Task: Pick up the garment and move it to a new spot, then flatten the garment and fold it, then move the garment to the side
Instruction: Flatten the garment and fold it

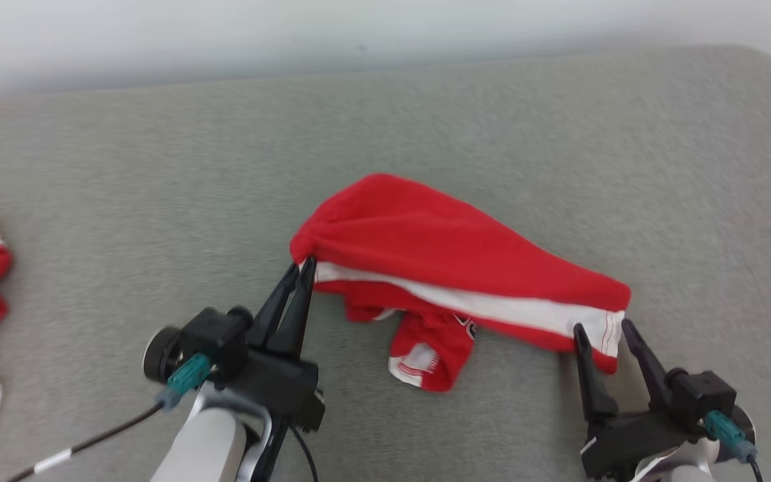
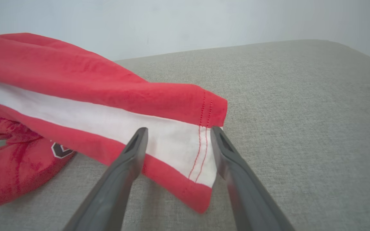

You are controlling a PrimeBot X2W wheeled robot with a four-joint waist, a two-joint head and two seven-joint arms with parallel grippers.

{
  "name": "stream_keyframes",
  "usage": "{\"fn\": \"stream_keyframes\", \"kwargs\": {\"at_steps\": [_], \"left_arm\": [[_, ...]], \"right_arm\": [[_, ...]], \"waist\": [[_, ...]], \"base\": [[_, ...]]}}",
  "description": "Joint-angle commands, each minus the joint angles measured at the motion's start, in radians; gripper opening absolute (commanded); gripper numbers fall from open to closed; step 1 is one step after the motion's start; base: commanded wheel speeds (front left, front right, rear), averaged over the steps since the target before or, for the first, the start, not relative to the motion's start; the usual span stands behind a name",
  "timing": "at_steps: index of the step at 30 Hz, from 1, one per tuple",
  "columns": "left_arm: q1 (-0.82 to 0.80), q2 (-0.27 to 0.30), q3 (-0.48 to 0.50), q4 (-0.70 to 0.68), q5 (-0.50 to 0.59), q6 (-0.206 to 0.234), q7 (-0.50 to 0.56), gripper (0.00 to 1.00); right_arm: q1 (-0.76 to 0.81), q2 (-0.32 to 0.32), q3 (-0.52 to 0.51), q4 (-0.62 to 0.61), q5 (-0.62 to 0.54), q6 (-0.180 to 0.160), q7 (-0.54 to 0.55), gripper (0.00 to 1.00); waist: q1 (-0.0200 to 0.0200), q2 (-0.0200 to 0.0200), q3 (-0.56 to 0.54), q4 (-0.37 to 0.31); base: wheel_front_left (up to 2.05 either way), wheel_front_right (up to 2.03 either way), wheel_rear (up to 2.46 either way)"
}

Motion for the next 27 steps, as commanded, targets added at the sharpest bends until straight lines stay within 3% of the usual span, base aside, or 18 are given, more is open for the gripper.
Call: {"fn": "stream_keyframes", "kwargs": {"at_steps": [1,8,13,27], "left_arm": [[0.051,0.009,0.002,-0.033,-0.016,0.002,-0.003,0.00],[0.144,0.034,-0.009,-0.089,-0.062,0.002,-0.003,0.00],[0.201,0.055,-0.012,-0.025,-0.109,0.002,-0.003,0.00],[0.184,0.042,0.044,0.173,-0.077,0.002,-0.003,0.00]], "right_arm": [[0.028,0.008,-0.004,0.001,-0.003,0.003,0.000,1.00],[0.052,0.023,-0.002,0.007,-0.008,0.003,0.000,1.00],[0.058,0.035,0.008,0.012,-0.010,0.003,0.000,1.00],[0.031,0.010,0.039,0.030,0.004,0.003,0.000,1.00]], "waist": [[0.0001,0.0000,-0.090,0.104],[0.0001,0.0000,-0.128,0.178],[0.0001,0.0000,-0.141,0.192],[0.0001,0.0000,-0.114,0.098]], "base": [[0.00,0.00,0.00],[0.00,0.00,0.00],[0.00,0.00,0.00],[0.00,0.00,0.00]]}}
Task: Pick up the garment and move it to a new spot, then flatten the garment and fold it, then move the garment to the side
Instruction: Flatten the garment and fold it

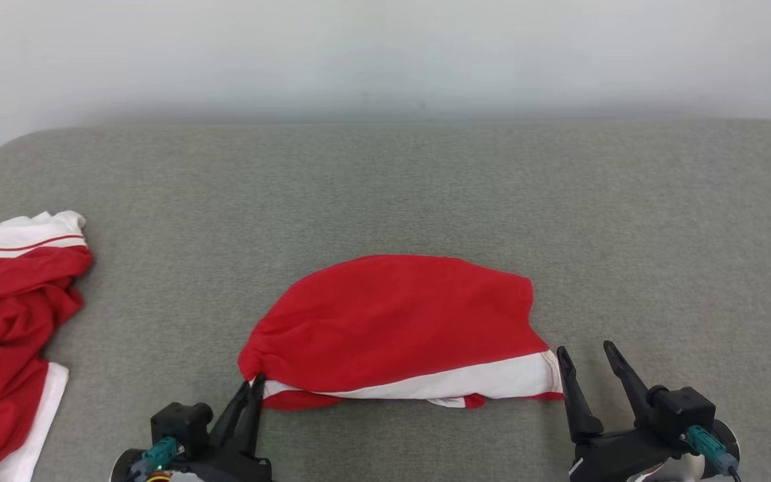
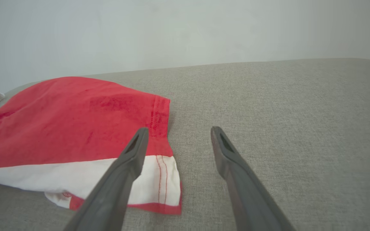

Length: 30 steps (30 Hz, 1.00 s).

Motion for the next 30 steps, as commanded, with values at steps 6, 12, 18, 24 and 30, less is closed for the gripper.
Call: {"fn": "stream_keyframes", "kwargs": {"at_steps": [6,12,18,24,30], "left_arm": [[-0.054,-0.026,0.095,0.123,0.050,0.027,-0.003,0.09],[-0.055,-0.040,0.152,0.136,0.095,0.036,-0.003,1.00],[0.005,-0.062,0.214,0.059,0.148,0.051,-0.003,1.00],[0.079,-0.083,0.267,-0.036,0.182,0.049,-0.003,1.00],[0.139,-0.096,0.302,-0.089,0.211,0.031,-0.003,1.00]], "right_arm": [[-0.021,-0.021,0.022,-0.003,0.015,0.003,0.000,1.00],[-0.023,-0.014,0.046,-0.014,0.031,0.003,-0.001,1.00],[-0.008,-0.015,0.084,0.000,0.061,0.003,0.000,1.00],[0.005,-0.019,0.103,0.034,0.090,0.003,-0.001,1.00],[-0.002,-0.021,0.116,0.068,0.115,0.003,0.000,1.00]], "waist": [[0.0000,0.0000,0.044,-0.084],[0.0000,0.0000,0.048,-0.093],[0.0000,0.0000,0.032,-0.059],[0.0000,0.0000,0.015,-0.031],[0.0000,0.0000,0.013,-0.005]], "base": [[0.00,0.00,0.00],[0.00,0.00,0.00],[0.00,0.00,0.00],[0.00,0.00,0.00],[0.00,0.00,0.00]]}}
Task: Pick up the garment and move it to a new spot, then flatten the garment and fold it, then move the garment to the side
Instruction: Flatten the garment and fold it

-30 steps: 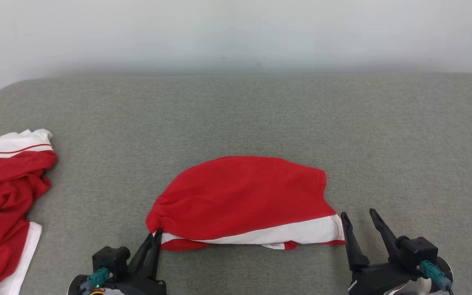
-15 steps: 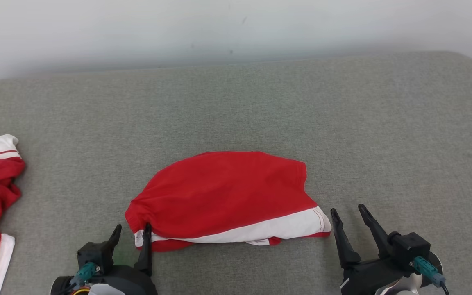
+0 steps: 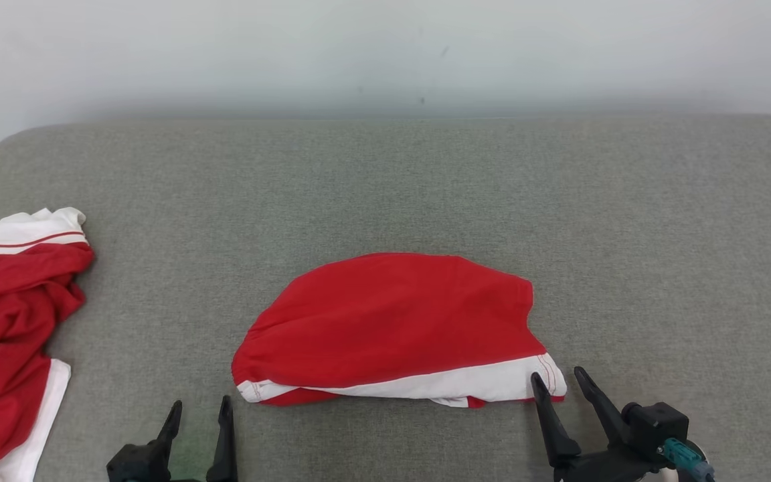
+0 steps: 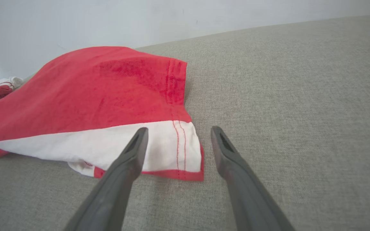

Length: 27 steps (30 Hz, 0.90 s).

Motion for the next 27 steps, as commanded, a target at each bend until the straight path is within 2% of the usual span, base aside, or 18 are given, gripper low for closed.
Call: {"fn": "stream_keyframes", "kwargs": {"at_steps": [1,11,21,22,23,24,25,27], "left_arm": [[0.011,-0.005,0.002,-0.008,0.009,-0.005,-0.003,1.00],[0.001,-0.008,-0.003,-0.031,0.014,-0.015,-0.003,1.00],[0.001,-0.009,-0.023,-0.052,0.000,-0.004,-0.003,1.00],[0.001,-0.008,-0.025,-0.053,-0.001,-0.003,-0.003,1.00],[0.000,-0.008,-0.026,-0.054,-0.002,-0.002,-0.003,1.00],[-0.001,-0.008,-0.027,-0.054,-0.002,-0.002,-0.003,1.00],[-0.001,-0.008,-0.027,-0.055,-0.003,-0.002,-0.003,1.00],[-0.002,-0.009,-0.029,-0.057,-0.005,-0.001,-0.003,1.00]], "right_arm": [[-0.005,0.000,0.003,0.002,0.005,0.003,-0.001,1.00],[-0.042,-0.006,0.014,0.038,0.061,0.003,-0.001,1.00],[-0.043,-0.011,0.008,0.044,0.092,0.003,0.000,1.00],[-0.044,-0.010,0.010,0.041,0.096,0.003,0.000,0.94],[-0.044,-0.010,0.012,0.039,0.096,0.003,0.000,0.77],[-0.044,-0.010,0.014,0.036,0.099,0.003,-0.001,0.65],[-0.045,-0.010,0.016,0.032,0.100,0.003,0.000,0.37],[-0.048,-0.011,0.013,0.017,0.101,0.003,-0.001,0.21]], "waist": [[0.0000,0.0000,0.002,0.010],[0.0000,0.0000,0.035,0.038],[0.0000,0.0000,0.049,0.038],[0.0000,0.0000,0.050,0.037],[0.0000,0.0000,0.051,0.037],[0.0000,0.0000,0.051,0.036],[0.0000,0.0000,0.052,0.036],[0.0000,0.0000,0.054,0.035]], "base": [[0.00,0.00,0.00],[0.00,0.00,0.00],[0.00,0.00,0.00],[0.00,0.00,0.00],[0.00,0.00,0.00],[0.00,0.00,0.00],[0.00,0.00,0.00],[0.00,0.00,0.00]]}}
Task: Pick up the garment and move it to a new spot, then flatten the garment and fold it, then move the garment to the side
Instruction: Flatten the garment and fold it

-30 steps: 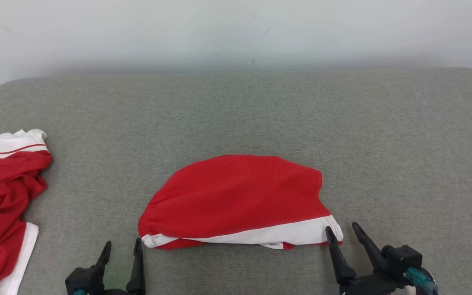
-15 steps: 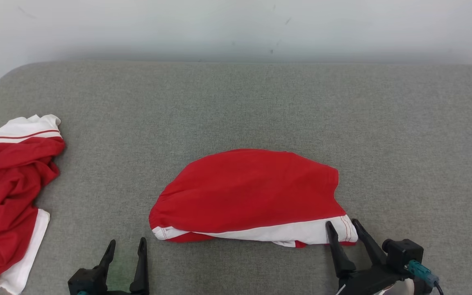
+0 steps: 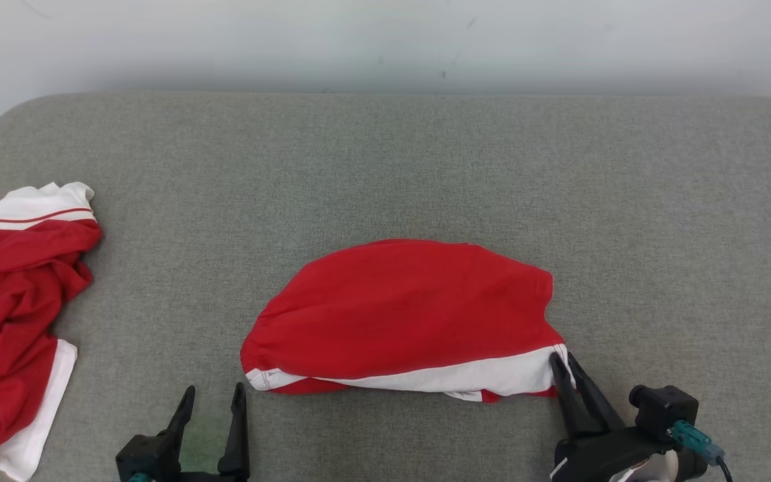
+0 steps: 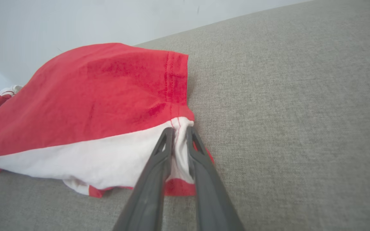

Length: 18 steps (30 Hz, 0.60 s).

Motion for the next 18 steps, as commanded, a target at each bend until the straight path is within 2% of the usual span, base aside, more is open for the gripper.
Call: {"fn": "stream_keyframes", "kwargs": {"at_steps": [1,8,18], "left_arm": [[-0.006,-0.002,-0.002,-0.004,-0.003,0.004,-0.003,1.00],[-0.005,-0.002,-0.010,0.005,-0.009,0.003,-0.003,1.00],[-0.006,-0.002,-0.027,0.017,-0.008,-0.002,-0.003,1.00]], "right_arm": [[-0.004,-0.002,0.000,-0.006,0.005,0.003,0.000,0.02],[-0.020,-0.007,-0.035,-0.024,0.010,0.003,0.000,0.00],[-0.063,0.011,-0.162,-0.032,-0.045,0.003,-0.001,0.00]], "waist": [[0.0000,0.0000,0.001,0.000],[0.0000,0.0000,0.006,0.000],[0.0000,0.0000,0.003,0.010]], "base": [[0.00,0.00,0.00],[0.00,0.00,0.00],[0.00,0.00,0.00]]}}
